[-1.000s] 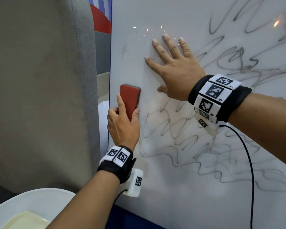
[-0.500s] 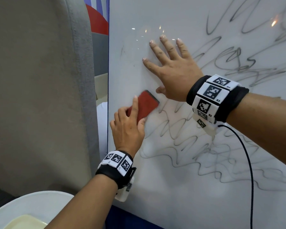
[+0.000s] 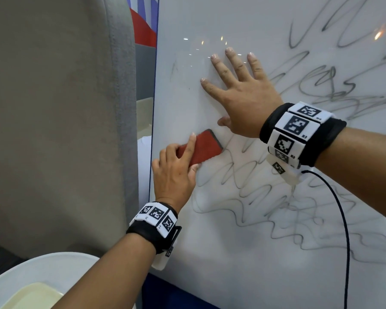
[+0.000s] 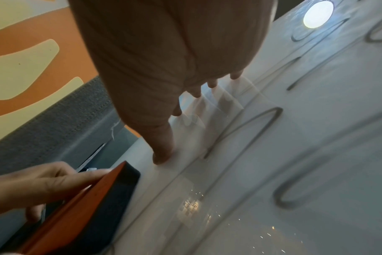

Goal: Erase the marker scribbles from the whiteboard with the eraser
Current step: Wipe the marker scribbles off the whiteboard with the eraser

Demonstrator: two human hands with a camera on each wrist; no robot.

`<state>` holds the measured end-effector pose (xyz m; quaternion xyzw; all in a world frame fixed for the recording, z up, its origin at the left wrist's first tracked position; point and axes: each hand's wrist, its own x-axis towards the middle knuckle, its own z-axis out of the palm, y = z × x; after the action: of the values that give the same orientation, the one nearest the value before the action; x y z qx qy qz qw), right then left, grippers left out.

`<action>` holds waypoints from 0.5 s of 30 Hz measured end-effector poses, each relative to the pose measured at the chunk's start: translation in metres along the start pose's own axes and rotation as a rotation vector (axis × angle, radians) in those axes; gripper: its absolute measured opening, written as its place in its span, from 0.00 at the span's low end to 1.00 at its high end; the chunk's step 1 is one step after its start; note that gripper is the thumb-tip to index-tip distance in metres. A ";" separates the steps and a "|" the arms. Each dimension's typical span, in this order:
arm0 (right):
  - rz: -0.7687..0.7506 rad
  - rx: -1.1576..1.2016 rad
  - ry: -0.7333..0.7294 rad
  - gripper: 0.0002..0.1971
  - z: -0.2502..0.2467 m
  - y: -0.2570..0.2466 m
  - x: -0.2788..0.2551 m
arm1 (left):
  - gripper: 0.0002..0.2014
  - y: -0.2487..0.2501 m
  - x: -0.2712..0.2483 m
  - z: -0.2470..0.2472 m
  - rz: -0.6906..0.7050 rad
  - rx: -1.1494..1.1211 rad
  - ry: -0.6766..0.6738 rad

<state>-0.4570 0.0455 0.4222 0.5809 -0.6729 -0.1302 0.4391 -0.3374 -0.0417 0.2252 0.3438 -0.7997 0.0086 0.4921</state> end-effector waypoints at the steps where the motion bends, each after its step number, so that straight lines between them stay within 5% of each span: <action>1: 0.001 0.001 -0.003 0.47 -0.002 -0.001 0.000 | 0.40 -0.002 0.003 -0.003 0.014 -0.007 -0.002; 5: -0.066 0.135 -0.005 0.39 -0.011 -0.014 -0.003 | 0.38 -0.003 0.025 -0.019 0.010 -0.062 -0.001; 9: -0.269 0.102 -0.070 0.45 -0.006 -0.035 -0.006 | 0.39 0.002 0.048 -0.027 -0.035 -0.195 0.016; 15: -0.347 0.169 0.065 0.22 0.007 -0.035 0.000 | 0.48 -0.006 0.045 -0.022 -0.123 -0.350 -0.013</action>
<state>-0.4390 0.0329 0.3940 0.7268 -0.5568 -0.1282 0.3811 -0.3293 -0.0625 0.2703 0.3014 -0.7696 -0.1629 0.5389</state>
